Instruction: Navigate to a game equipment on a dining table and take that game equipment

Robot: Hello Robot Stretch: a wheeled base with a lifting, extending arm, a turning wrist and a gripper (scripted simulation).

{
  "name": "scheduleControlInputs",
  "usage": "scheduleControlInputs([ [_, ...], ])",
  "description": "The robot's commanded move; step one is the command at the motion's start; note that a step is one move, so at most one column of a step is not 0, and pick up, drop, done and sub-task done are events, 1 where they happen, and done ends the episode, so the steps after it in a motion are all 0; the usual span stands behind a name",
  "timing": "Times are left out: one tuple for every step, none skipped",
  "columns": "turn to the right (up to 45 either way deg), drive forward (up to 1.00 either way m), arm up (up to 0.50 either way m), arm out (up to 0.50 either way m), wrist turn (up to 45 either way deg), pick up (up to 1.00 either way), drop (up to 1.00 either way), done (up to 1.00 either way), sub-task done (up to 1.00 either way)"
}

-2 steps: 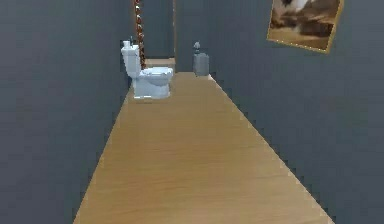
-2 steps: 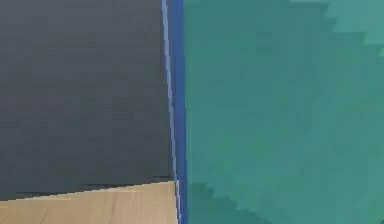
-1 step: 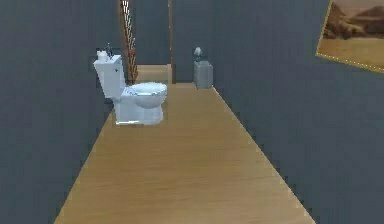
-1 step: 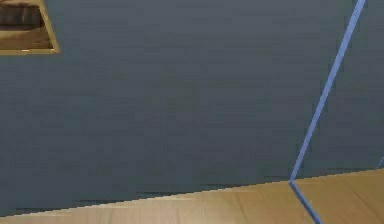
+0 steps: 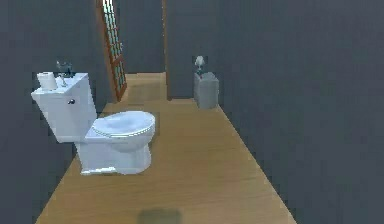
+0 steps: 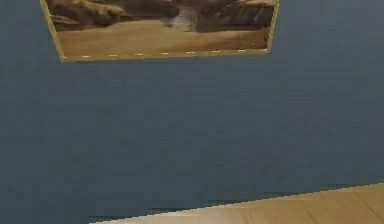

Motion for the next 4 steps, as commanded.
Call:
scheduleControlInputs([
  [3.0,0.00,0.00,0.00,0.0,0.00,0.00,0.00,0.00],
  [0.0,1.00,0.00,0.00,0.0,0.00,0.00,0.00,0.00],
  [0.0,0.45,0.00,0.00,0.0,0.00,0.00,0.00,0.00],
  [0.0,0.80,0.00,0.00,0.0,0.00,0.00,0.00,0.00],
])
